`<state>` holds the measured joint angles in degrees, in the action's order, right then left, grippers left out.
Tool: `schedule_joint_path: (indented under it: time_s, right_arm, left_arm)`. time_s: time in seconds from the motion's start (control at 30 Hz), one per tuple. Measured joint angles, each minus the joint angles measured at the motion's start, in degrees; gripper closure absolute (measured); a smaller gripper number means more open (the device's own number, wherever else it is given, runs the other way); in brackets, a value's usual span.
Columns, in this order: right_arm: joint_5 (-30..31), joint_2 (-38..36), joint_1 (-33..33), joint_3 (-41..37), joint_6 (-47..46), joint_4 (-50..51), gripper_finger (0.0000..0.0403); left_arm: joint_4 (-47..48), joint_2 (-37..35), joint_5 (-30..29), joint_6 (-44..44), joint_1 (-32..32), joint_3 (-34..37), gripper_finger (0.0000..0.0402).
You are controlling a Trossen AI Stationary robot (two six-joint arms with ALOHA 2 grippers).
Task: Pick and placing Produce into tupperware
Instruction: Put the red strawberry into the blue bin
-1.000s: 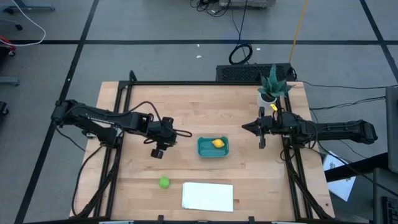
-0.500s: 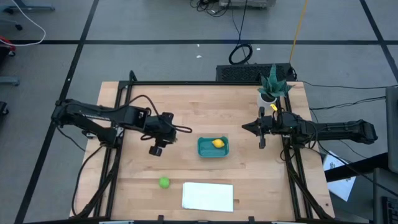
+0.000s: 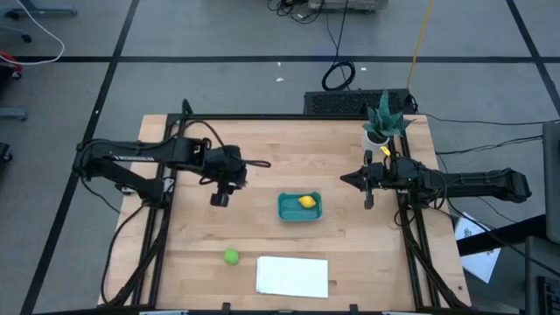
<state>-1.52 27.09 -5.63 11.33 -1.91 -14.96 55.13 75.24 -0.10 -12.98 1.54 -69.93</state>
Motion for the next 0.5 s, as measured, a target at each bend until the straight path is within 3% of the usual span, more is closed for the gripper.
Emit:
schedule_joint_path:
  time_s: [0.5]
  right_arm:
    - [0.0, 0.0, 0.0, 0.0, 0.0, 0.0, 0.0403]
  left_arm:
    - [-1.9, -4.5, 2.6, 1.7, 4.2, 0.0, 0.0231]
